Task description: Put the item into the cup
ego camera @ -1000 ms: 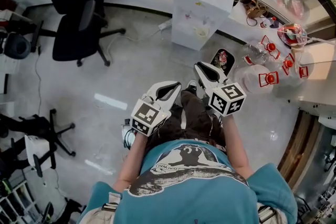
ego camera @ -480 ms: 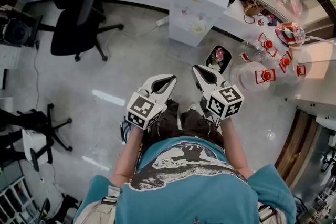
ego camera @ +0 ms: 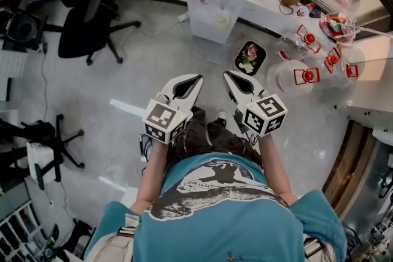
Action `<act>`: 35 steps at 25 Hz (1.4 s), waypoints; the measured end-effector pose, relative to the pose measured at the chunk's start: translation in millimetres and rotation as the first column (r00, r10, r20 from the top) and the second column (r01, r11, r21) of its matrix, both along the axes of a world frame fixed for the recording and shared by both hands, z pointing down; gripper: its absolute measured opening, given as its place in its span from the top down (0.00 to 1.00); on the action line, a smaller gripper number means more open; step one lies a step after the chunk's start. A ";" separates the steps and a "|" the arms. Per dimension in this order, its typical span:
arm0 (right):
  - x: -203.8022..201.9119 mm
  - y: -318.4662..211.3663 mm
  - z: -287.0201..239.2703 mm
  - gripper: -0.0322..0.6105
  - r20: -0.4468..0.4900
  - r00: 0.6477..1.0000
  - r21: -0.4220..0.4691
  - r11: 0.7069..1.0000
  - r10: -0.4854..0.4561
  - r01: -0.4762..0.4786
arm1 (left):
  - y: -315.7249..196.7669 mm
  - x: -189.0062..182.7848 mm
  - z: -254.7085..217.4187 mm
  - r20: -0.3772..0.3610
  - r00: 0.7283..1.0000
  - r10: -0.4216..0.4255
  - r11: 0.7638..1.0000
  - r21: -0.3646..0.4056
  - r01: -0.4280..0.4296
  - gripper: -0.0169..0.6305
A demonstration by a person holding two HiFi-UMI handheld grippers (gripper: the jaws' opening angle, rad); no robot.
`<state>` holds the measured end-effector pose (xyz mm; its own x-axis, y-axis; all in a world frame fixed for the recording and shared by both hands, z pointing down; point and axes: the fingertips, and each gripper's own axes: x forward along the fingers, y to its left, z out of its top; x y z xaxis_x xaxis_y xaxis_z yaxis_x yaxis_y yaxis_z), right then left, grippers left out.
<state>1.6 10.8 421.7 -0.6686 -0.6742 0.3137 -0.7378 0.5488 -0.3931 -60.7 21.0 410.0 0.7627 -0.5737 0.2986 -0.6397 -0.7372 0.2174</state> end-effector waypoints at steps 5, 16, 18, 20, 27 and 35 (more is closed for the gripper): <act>20.4 20.1 -6.0 0.95 0.006 1.000 0.039 0.999 -0.016 0.015 | 25.0 24.1 -3.6 0.015 1.000 -0.007 1.000 0.013 0.007 0.95; 40.5 52.1 -2.1 0.95 0.036 0.998 0.046 0.998 -0.055 0.053 | 74.2 52.5 -5.7 0.042 0.999 -0.015 0.999 0.031 0.014 0.95; 39.9 56.1 -2.6 0.95 0.031 0.997 0.051 0.997 -0.067 0.065 | 77.6 54.8 -6.6 0.040 0.999 -0.017 0.999 0.034 0.016 0.95; 40.2 59.5 -4.8 0.95 0.026 0.997 0.060 0.995 -0.079 0.078 | 80.5 58.8 -7.7 0.037 0.999 -0.015 0.999 0.040 0.014 0.95; 47.0 64.6 -12.1 0.95 0.020 0.994 0.079 0.992 -0.104 0.102 | 87.2 77.5 -9.2 0.037 0.999 0.005 0.999 0.052 -0.007 0.95; 56.3 64.9 -10.6 0.95 0.001 0.993 0.084 0.989 -0.119 0.119 | 88.1 91.7 -9.7 0.028 1.000 0.014 0.998 0.064 -0.016 0.95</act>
<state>57.9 75.7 411.1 -0.7472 -0.6134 0.2558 -0.6632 0.6636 -0.3462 31.0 109.0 400.4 0.7634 -0.5810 0.2824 -0.6336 -0.7586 0.1521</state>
